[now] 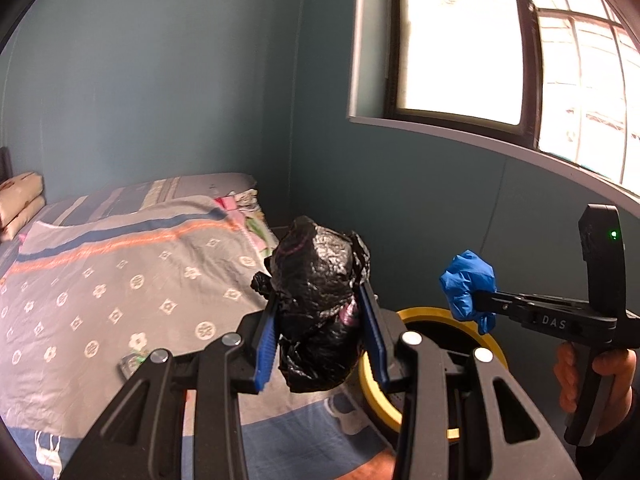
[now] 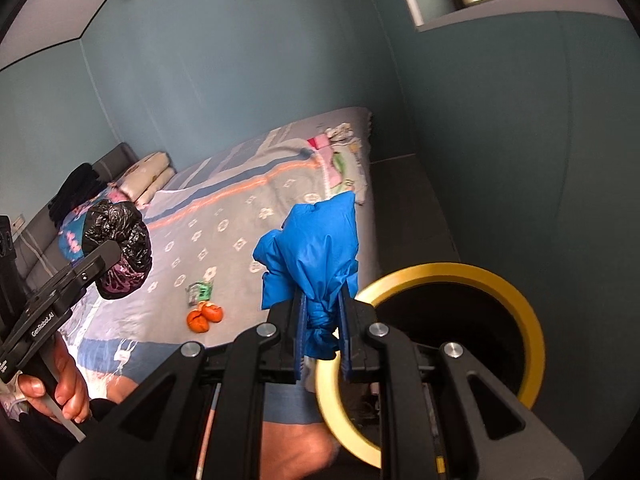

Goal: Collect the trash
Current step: 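Carry the black bag and blue glove over the bin with both tools, then open both tools to drop the black bag and blue glove into the bin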

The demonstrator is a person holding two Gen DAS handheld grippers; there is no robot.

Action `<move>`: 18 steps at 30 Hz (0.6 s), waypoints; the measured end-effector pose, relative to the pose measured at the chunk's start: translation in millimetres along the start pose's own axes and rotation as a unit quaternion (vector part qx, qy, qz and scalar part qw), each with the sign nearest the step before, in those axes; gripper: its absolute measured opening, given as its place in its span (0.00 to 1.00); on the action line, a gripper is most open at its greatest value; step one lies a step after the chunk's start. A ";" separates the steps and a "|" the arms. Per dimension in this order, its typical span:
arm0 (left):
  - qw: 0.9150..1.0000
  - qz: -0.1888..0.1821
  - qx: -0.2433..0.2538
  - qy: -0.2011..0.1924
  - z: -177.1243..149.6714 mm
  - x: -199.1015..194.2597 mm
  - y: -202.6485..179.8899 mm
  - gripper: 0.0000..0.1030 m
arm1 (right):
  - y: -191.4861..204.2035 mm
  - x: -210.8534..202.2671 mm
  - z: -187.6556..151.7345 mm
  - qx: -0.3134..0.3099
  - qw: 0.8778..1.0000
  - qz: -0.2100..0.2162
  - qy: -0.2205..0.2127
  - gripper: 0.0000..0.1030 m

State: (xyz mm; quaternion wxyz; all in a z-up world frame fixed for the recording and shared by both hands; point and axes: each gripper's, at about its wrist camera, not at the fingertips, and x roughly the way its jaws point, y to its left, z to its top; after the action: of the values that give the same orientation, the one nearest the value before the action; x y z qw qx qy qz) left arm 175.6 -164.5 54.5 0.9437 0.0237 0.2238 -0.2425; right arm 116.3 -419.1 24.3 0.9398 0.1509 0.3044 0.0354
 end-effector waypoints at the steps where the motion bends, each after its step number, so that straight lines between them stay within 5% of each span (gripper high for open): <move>1: 1.000 -0.005 0.005 0.002 0.1 5.7 -7.0 0.34 | -7.3 -2.4 -1.8 0.003 1.000 -0.007 -0.003 0.13; 18: 0.995 -0.073 0.015 0.071 -19.4 99.7 -65.7 0.34 | -77.3 2.8 -25.5 0.057 0.996 -0.061 0.013 0.13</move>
State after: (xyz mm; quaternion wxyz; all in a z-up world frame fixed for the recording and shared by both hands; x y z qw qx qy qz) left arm 214.9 -264.1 -2.0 0.9046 0.0386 0.2874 -0.3123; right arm 101.7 -485.6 -20.5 0.9262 0.1850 0.3264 -0.0373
